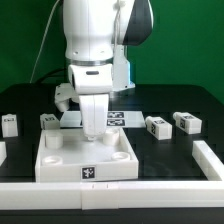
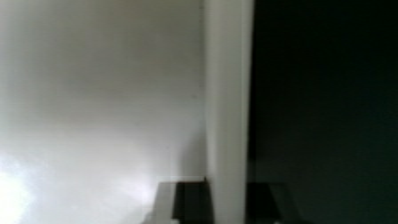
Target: Assemble one leg
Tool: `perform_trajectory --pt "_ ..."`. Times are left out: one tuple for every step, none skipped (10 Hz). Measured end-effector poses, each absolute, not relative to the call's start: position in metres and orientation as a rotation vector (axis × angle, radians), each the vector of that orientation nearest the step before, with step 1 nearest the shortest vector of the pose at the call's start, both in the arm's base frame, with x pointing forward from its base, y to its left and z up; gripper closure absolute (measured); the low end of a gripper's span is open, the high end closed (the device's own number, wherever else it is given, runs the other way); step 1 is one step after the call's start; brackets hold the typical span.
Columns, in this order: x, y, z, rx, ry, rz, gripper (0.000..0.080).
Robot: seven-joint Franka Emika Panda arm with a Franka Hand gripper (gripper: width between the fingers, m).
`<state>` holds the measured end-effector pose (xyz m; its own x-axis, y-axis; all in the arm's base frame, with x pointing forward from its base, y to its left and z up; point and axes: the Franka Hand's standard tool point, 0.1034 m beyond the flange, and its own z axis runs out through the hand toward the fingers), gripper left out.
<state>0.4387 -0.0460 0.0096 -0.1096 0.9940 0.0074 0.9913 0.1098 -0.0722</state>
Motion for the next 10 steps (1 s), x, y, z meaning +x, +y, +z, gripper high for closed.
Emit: perform_trajectory --pt "0.439 -0.046 0.01 -2.06 -2.3 0.075 0.0739" --pt "0.439 -0.046 0.01 -2.06 -2.3 0.075 0.0739" --pt "0.44 -0.043 0.01 -2.082 -2.28 0.073 0.0739" --pt "0.444 -0.033 0.01 -2.118 -2.249 0.064 0.0738" --pt "0.449 -0.02 0.01 -2.119 -2.245 0.051 0.0738" --pt "0.453 -0.006 0.009 -2.127 -2.233 0.039 0.0738" --pt "0.457 0.003 0.009 -2.139 -2.222 0.029 0.0738" --pt "0.461 0.014 0.009 -2.144 -2.216 0.019 0.0738" --pt "0.466 0.027 0.009 -2.158 -2.2 0.006 0.0738" --pt "0.47 0.04 0.009 -2.176 -2.183 -0.004 0.0738"
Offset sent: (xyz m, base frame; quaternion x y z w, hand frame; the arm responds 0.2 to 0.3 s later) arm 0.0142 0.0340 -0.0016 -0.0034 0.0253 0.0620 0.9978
